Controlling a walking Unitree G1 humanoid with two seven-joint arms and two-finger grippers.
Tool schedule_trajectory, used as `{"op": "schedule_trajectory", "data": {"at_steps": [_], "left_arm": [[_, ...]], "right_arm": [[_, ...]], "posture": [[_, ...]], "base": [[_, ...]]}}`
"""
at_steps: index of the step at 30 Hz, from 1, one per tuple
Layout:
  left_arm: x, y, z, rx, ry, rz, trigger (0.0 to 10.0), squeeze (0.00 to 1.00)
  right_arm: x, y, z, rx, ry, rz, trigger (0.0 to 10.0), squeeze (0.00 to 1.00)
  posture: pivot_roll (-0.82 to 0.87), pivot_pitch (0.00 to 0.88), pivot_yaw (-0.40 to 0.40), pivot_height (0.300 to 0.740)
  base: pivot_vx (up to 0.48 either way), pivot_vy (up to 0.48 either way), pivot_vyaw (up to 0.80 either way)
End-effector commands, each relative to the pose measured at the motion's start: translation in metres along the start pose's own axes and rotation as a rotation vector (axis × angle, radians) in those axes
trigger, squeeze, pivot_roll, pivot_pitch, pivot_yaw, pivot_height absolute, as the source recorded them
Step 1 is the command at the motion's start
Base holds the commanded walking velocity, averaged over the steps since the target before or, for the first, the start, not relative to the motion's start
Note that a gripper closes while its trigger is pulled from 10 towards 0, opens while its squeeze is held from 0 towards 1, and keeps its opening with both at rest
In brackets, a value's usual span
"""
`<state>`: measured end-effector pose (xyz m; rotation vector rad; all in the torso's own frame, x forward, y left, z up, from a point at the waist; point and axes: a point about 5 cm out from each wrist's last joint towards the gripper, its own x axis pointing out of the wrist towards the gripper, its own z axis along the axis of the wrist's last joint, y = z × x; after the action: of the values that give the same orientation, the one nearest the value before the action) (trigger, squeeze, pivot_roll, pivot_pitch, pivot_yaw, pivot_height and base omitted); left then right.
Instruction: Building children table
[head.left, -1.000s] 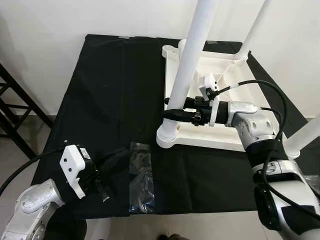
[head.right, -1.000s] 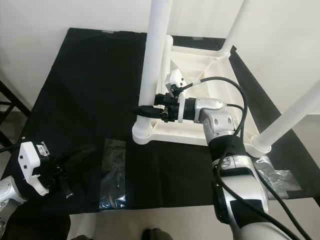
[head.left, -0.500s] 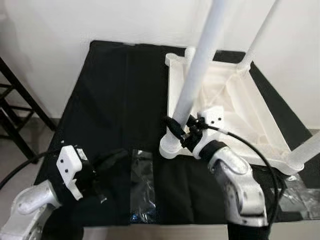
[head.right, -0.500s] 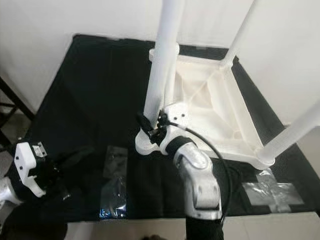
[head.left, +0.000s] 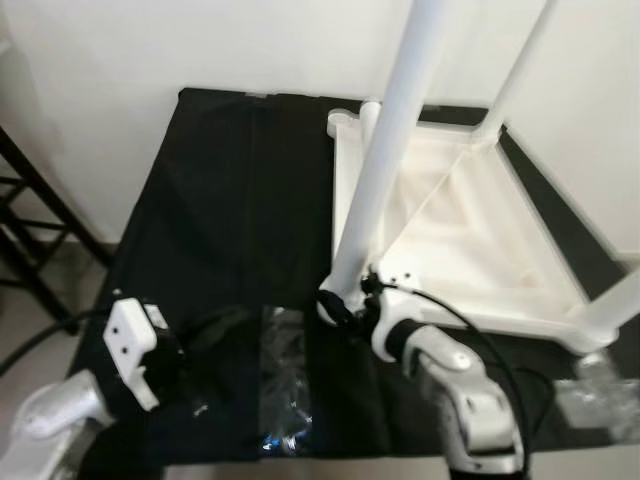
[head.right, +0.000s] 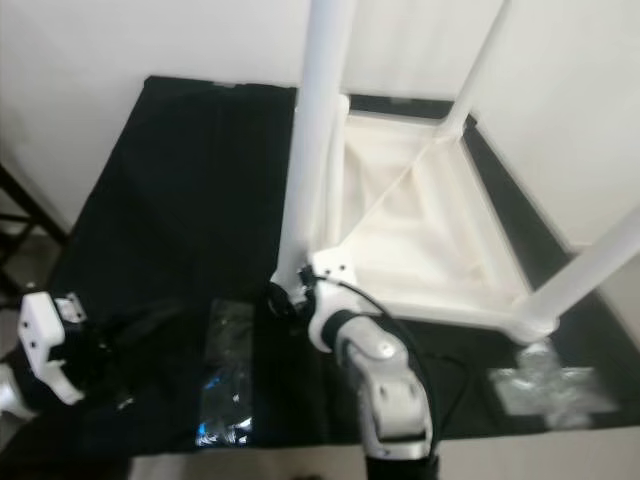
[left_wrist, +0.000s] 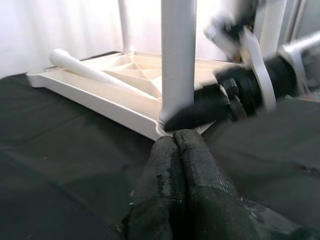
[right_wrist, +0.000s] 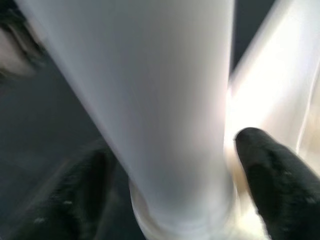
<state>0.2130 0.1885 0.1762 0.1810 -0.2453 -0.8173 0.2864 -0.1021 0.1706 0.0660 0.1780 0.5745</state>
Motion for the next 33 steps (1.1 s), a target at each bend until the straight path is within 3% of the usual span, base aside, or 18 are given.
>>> {"op": "schedule_trajectory", "data": {"at_steps": [1,2,3,5,7,14,15,16,17,26,32,33], "left_arm": [[0.0,-0.002,-0.002,-0.005,0.018,-0.015,10.0,0.0],[0.0,-0.002,-0.002,-0.005,0.018,-0.015,10.0,0.0],[0.001,-0.003,-0.003,-0.005,0.017,-0.014,10.0,0.0],[0.002,-0.003,-0.003,-0.001,0.015,-0.008,10.0,0.0],[0.003,-0.003,-0.003,0.002,0.013,-0.003,10.0,0.0],[0.004,-0.003,-0.004,0.002,0.013,-0.004,10.0,0.0],[0.004,-0.004,-0.004,0.001,0.014,-0.005,10.0,0.0],[0.004,-0.004,-0.004,0.001,0.014,-0.005,10.0,0.0],[0.004,-0.004,-0.005,0.001,0.015,-0.006,10.0,0.0],[0.004,-0.005,-0.005,0.001,0.018,-0.006,10.0,0.0],[0.004,-0.006,-0.005,0.001,0.016,-0.004,10.0,0.0],[0.004,-0.006,-0.004,0.002,0.013,-0.003,10.0,0.0]], "right_arm": [[0.0,0.002,0.017,-0.014,-0.084,0.099,10.0,0.59],[0.0,0.002,0.017,-0.014,-0.084,0.099,10.0,0.59],[-0.001,0.0,0.03,-0.097,-0.114,0.215,10.0,0.02],[-0.005,-0.011,0.047,-0.229,-0.12,0.421,10.0,0.0],[-0.009,-0.022,0.051,-0.292,-0.096,0.541,10.0,0.0],[0.0,-0.048,0.056,-0.293,-0.063,0.601,10.0,0.0],[0.005,-0.056,0.06,-0.279,-0.069,0.599,4.8,0.0],[0.005,-0.056,0.06,-0.279,-0.069,0.599,4.8,0.0],[0.009,-0.063,0.065,-0.262,-0.084,0.611,0.0,0.0],[0.02,-0.072,0.072,-0.23,-0.095,0.654,0.0,0.0],[0.011,-0.076,0.053,-0.239,-0.043,0.679,0.0,0.0],[0.01,-0.065,0.028,-0.234,0.028,0.56,0.0,0.0]], "posture": [[0.08,0.157,-0.089,0.74],[0.08,0.157,-0.089,0.74],[0.09,0.153,-0.093,0.74],[0.1,0.15,-0.099,0.74],[0.09,0.145,-0.099,0.74],[0.1,0.139,-0.096,0.74],[0.1,0.137,-0.096,0.74],[0.1,0.137,-0.096,0.74],[0.11,0.134,-0.095,0.74],[0.12,0.131,-0.096,0.74],[0.11,0.131,-0.101,0.74],[0.1,0.144,-0.127,0.74]], "base": [[0.0,0.0,0.0],[0.0,0.0,0.0],[0.0,0.0,0.0],[0.0,0.0,0.0],[0.0,0.0,0.0],[0.0,0.0,0.0],[0.0,0.0,0.0],[0.0,0.0,0.0],[0.0,0.0,0.0],[0.0,0.0,0.0],[0.0,0.0,0.0],[0.0,0.0,0.0]]}}
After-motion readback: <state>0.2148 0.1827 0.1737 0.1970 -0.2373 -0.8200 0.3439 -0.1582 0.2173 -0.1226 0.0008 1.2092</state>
